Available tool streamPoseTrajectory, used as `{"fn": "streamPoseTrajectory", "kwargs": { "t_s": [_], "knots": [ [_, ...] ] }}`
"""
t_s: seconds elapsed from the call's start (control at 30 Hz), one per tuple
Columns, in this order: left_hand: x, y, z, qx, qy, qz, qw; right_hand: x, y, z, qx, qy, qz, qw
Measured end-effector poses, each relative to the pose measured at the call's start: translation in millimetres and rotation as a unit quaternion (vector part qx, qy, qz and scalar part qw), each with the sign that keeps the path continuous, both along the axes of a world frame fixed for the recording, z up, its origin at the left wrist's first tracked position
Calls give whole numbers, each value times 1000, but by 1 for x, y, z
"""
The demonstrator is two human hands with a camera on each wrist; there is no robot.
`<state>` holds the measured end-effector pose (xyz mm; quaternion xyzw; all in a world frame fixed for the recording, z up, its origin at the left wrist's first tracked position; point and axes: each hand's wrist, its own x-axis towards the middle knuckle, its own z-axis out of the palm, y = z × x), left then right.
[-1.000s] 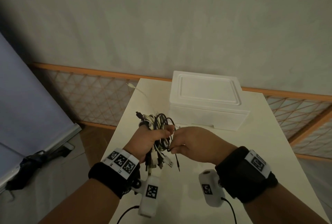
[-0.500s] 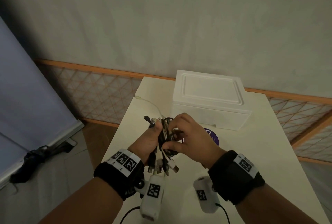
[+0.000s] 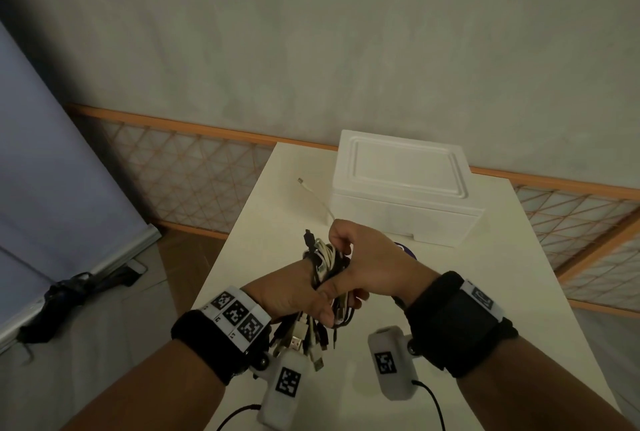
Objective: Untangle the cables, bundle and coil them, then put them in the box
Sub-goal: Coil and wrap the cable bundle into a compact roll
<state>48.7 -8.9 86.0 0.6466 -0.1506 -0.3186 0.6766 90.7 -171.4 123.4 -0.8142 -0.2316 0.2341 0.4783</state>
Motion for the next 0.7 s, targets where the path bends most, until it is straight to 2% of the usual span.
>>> {"fn": "streamPoseTrajectory", "kwargs": {
  "t_s": [0.07, 0.17, 0.33, 0.53, 0.7],
  "knots": [
    [2, 0, -3, 15, 0, 5, 1000, -2, 1, 2, 10, 9, -4, 1000],
    [1, -1, 0, 20, -42, 19, 999, -2, 3, 1, 11, 4, -22, 1000],
    [4, -13, -1, 29, -70, 87, 993, 8, -3, -3, -14, -27, -17, 999],
    [19, -26, -4, 66, -116, 90, 987, 14, -16, -7, 27, -4, -5, 1000],
    [31, -30, -8, 76, -112, 87, 987, 18, -30, -8, 51, 6, 10, 999]
  ]
}}
